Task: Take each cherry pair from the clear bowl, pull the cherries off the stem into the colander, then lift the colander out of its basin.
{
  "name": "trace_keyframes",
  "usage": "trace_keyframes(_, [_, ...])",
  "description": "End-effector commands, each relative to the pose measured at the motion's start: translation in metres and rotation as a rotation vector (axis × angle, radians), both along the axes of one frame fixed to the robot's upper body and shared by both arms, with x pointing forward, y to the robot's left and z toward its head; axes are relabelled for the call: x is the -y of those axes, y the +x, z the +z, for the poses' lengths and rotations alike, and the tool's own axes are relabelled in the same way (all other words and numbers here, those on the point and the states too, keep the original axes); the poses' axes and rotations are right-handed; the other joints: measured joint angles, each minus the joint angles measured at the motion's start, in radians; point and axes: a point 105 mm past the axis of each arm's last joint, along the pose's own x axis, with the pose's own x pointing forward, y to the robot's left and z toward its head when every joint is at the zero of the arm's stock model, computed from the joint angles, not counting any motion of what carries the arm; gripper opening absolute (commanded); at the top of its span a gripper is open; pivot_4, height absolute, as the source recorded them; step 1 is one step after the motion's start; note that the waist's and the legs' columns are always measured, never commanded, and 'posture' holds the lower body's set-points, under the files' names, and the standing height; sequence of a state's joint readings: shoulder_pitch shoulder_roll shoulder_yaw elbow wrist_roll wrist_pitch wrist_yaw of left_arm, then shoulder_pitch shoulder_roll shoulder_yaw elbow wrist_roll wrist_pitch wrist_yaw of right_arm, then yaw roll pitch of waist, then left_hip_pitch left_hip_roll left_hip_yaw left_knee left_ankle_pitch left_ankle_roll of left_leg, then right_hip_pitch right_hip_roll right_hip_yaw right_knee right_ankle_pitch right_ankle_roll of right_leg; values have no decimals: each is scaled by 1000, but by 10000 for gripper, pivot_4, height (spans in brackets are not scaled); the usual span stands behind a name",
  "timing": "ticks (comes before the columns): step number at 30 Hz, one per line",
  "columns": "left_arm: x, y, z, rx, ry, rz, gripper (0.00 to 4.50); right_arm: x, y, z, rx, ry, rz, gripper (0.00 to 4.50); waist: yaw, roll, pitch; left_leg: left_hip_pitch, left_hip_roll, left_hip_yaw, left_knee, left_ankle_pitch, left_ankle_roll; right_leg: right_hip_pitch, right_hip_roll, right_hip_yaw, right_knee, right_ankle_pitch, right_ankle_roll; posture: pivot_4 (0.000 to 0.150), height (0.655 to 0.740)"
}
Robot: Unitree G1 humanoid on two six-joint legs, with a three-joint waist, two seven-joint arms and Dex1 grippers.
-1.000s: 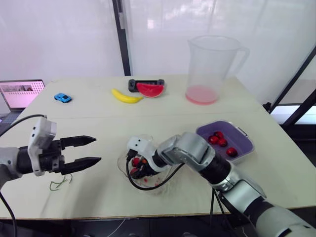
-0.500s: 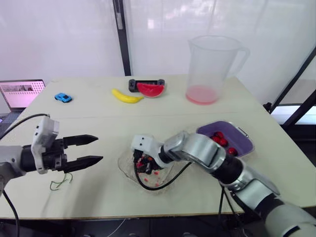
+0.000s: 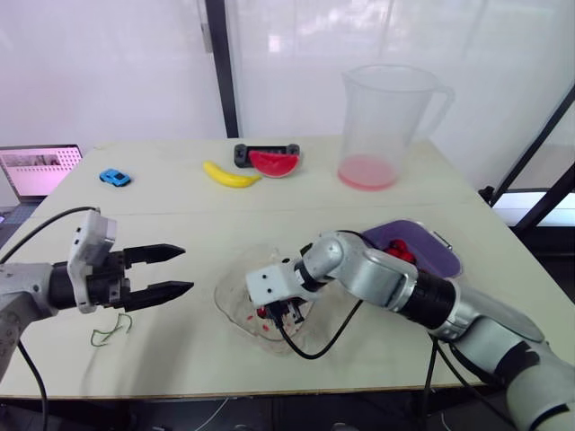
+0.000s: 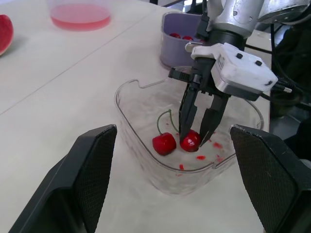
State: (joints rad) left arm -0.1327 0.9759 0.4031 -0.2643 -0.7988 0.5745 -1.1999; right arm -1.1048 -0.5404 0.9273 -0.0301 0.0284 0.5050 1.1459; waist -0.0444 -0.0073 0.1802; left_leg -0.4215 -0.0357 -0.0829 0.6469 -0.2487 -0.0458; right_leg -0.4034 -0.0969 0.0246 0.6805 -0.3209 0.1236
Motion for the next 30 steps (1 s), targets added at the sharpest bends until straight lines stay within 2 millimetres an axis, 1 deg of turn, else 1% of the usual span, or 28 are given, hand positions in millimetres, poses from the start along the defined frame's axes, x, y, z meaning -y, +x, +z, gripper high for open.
trace_keyframes(1, [4,-2,7,40,0,-17,39078,-3,3,13,40,-10,76,9925,0,0,0,0,0,0,0,0,0,0,0,0,0,0,0,1500,7400])
trace_keyframes(3, [4,-2,6,38,-1,-17,39078,-3,7,17,54,-12,90,18531,0,0,0,0,0,0,0,0,0,0,0,0,0,0,0,1500,7400])
trace_keyframes(4, [5,-2,6,38,-1,-17,39078,-3,9,18,60,-12,94,21923,0,0,0,0,0,0,0,0,0,0,0,0,0,0,0,1500,7400])
trace_keyframes(5, [5,-3,6,37,-2,-18,39078,-2,9,23,66,-8,96,26339,0,0,0,0,0,0,0,0,-1,0,0,0,0,0,0,1500,7400])
trace_keyframes(6, [5,-3,6,36,-2,-19,39078,-1,10,26,69,-4,98,32244,1,0,0,0,0,0,0,1,-1,0,0,0,0,0,0,1500,7400])
trace_keyframes(8, [6,-2,6,34,-4,-22,39078,1,9,37,75,28,80,40922,1,0,0,0,0,0,0,1,-1,0,0,0,0,0,0,1500,7400])
trace_keyframes(9, [6,-2,6,34,-4,-24,39078,3,8,43,63,49,58,44439,1,0,0,0,0,0,0,1,-1,0,0,0,0,0,0,1500,7400])
trace_keyframes(13, [8,0,6,31,-8,-32,39078,10,-4,64,-73,166,-101,44439,3,0,0,0,0,-1,0,1,-1,0,0,0,0,0,0,1500,7400])
trace_keyframes(15, [9,2,5,30,-11,-36,39078,13,-4,75,-170,247,-262,44439,2,0,0,0,0,-1,0,1,-1,0,0,0,0,0,0,1500,7400])
trace_keyframes(16, [10,3,4,30,-12,-39,39078,15,-3,79,-241,277,-371,44439,2,0,0,0,0,-1,0,1,-1,0,0,0,0,0,0,1500,7400])
trace_keyframes(19, [11,5,4,30,-15,-47,39078,17,0,82,-409,310,-640,44439,1,0,0,0,0,-1,-1,1,-1,0,0,0,0,0,0,1500,7400])
trace_keyframes(21, [11,6,4,31,-16,-49,39078,21,0,77,-458,287,-721,44439,1,0,0,0,0,-1,-1,1,-1,-1,0,0,1,0,0,1500,7400])
trace_keyframes(22, [11,6,4,31,-16,-50,39078,21,-1,74,-460,285,-726,44439,2,0,0,0,0,-1,-1,1,-1,-1,0,0,1,0,0,1500,7400])
trace_keyframes(24, [11,7,5,33,-17,-54,39078,17,-5,54,-481,268,-738,44439,3,0,0,-1,-1,-1,-1,1,-1,-1,-1,0,1,0,0,1500,7400])
trace_keyframes(26, [11,7,5,33,-16,-57,39078,13,-8,39,-490,260,-752,44439,1,-1,0,-1,-1,-1,0,1,-1,-1,-2,0,0,0,0,1500,7400])
trace_keyframes(30, [11,6,4,33,-14,-60,39078,7,-8,22,-496,270,-801,44439,-1,0,0,-3,-1,-1,-1,1,-2,-4,-1,0,1,0,0,1500,7400])
